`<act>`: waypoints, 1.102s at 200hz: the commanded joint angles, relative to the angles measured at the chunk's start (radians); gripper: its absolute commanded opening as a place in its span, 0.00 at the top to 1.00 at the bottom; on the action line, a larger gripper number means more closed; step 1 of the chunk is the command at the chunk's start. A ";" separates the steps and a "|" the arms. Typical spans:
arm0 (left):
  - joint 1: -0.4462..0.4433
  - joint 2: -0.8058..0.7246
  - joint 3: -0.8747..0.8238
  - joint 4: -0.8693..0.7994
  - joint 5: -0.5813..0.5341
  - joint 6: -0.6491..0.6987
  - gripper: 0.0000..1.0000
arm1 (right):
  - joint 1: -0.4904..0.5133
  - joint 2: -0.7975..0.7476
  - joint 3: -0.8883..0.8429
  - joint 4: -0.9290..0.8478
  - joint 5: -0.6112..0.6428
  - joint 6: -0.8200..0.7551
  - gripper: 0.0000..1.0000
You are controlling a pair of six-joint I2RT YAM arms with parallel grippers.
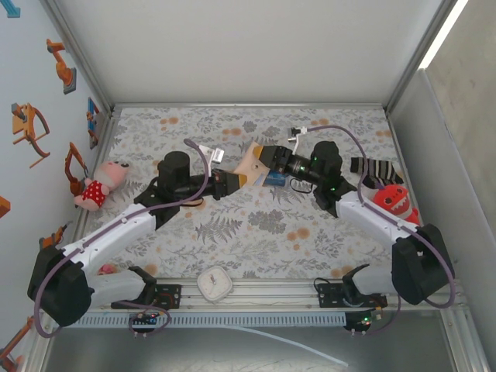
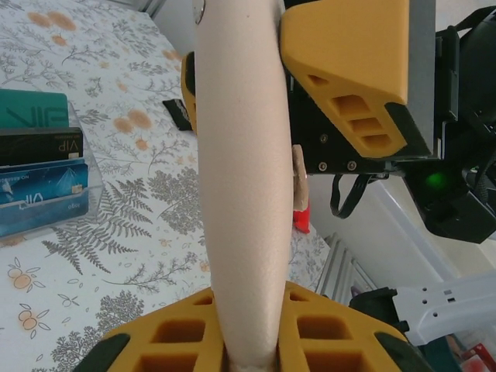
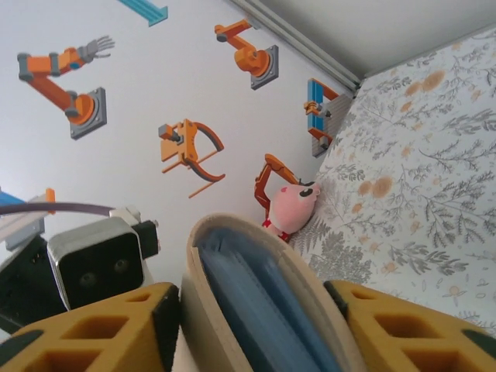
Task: Take the credit cards out of the card holder
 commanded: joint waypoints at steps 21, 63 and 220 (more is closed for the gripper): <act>-0.014 -0.015 0.029 -0.018 -0.018 0.034 0.43 | 0.014 0.011 0.044 0.057 0.006 0.003 0.77; 0.045 -0.077 0.011 -0.038 0.032 0.022 0.19 | -0.002 0.026 0.059 0.048 -0.094 -0.025 0.85; 0.078 0.004 0.028 -0.022 0.212 0.023 0.40 | -0.018 0.032 0.093 0.099 -0.328 -0.003 0.90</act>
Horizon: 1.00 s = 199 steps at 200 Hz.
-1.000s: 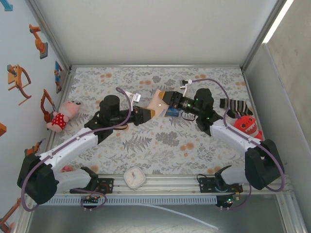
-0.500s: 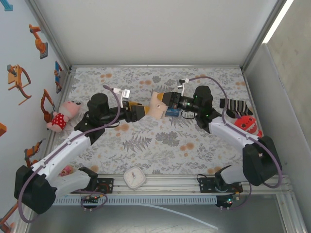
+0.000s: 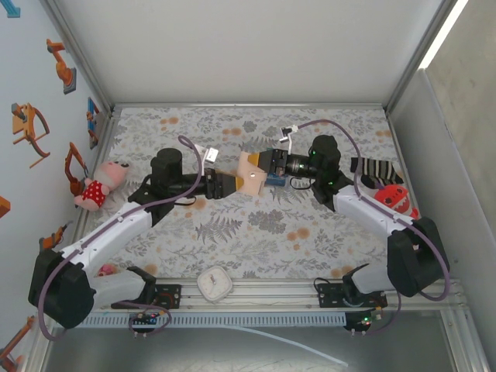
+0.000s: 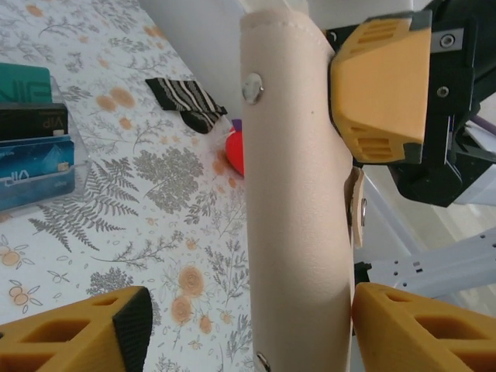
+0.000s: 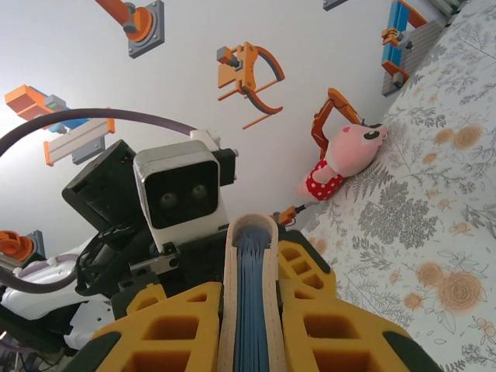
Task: Take the credit cards out of the card holder
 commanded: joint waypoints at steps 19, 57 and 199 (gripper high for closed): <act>-0.013 0.021 0.021 0.051 0.038 0.000 0.51 | 0.000 -0.010 0.034 0.079 -0.028 0.016 0.89; -0.027 0.031 0.012 0.075 0.017 -0.003 0.80 | 0.000 -0.007 0.024 0.027 0.005 -0.009 0.73; -0.050 0.010 -0.030 -0.003 -0.414 0.013 0.96 | 0.215 -0.166 0.212 -0.918 0.802 -0.351 0.61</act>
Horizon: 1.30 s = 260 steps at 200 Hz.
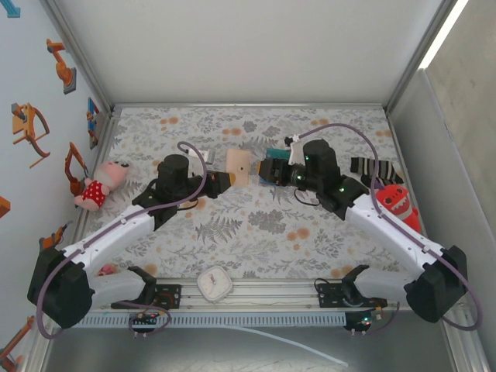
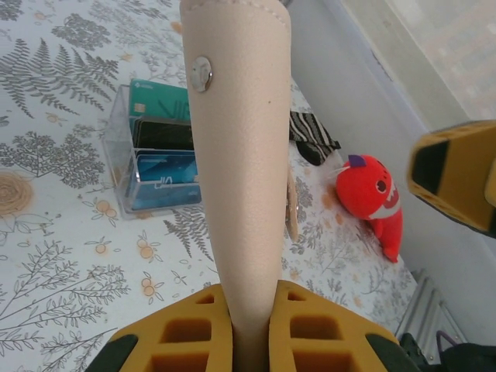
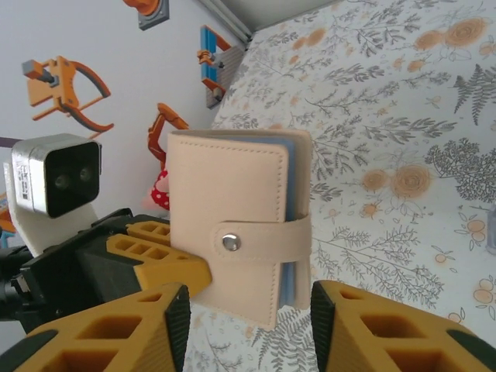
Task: Take the credit cards out of the card holder
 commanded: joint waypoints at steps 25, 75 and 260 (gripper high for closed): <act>-0.012 0.028 0.019 0.025 -0.027 -0.004 0.96 | 0.120 0.112 0.181 -0.258 0.271 -0.057 0.63; -0.016 0.036 0.024 0.006 -0.026 0.004 0.96 | 0.174 0.237 0.263 -0.241 0.259 -0.054 0.67; -0.031 0.045 0.028 0.018 0.009 0.015 0.97 | 0.183 0.384 0.366 -0.323 0.328 -0.075 0.71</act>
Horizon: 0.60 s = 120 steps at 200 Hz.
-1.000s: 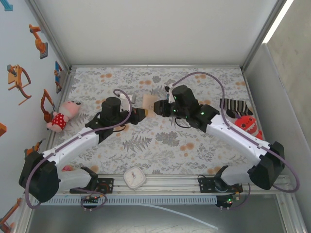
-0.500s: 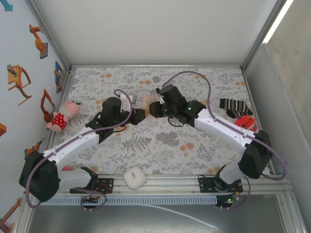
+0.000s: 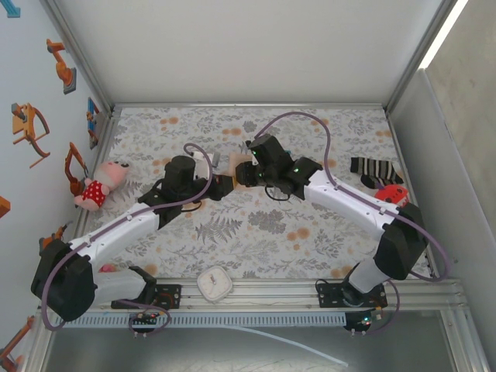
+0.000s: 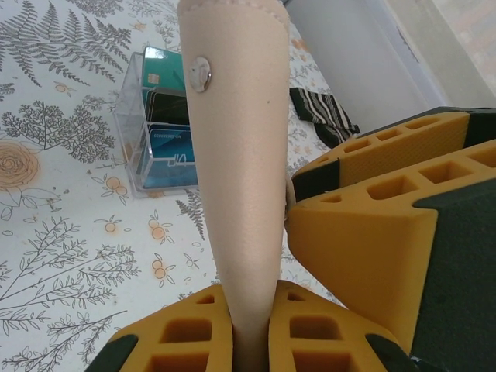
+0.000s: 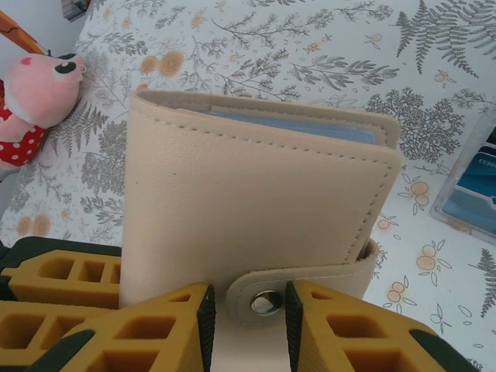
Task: Take the credit cards out of the card holder
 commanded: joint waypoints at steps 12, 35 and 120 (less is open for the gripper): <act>-0.008 0.003 0.030 0.033 0.028 0.019 0.97 | 0.007 0.026 0.040 -0.036 0.047 -0.015 0.74; -0.008 0.001 0.030 0.031 0.026 0.018 0.97 | 0.007 0.026 0.040 -0.040 0.055 -0.015 0.79; -0.010 0.000 0.028 0.026 0.016 0.020 0.98 | 0.007 0.008 0.025 -0.033 0.066 -0.012 0.99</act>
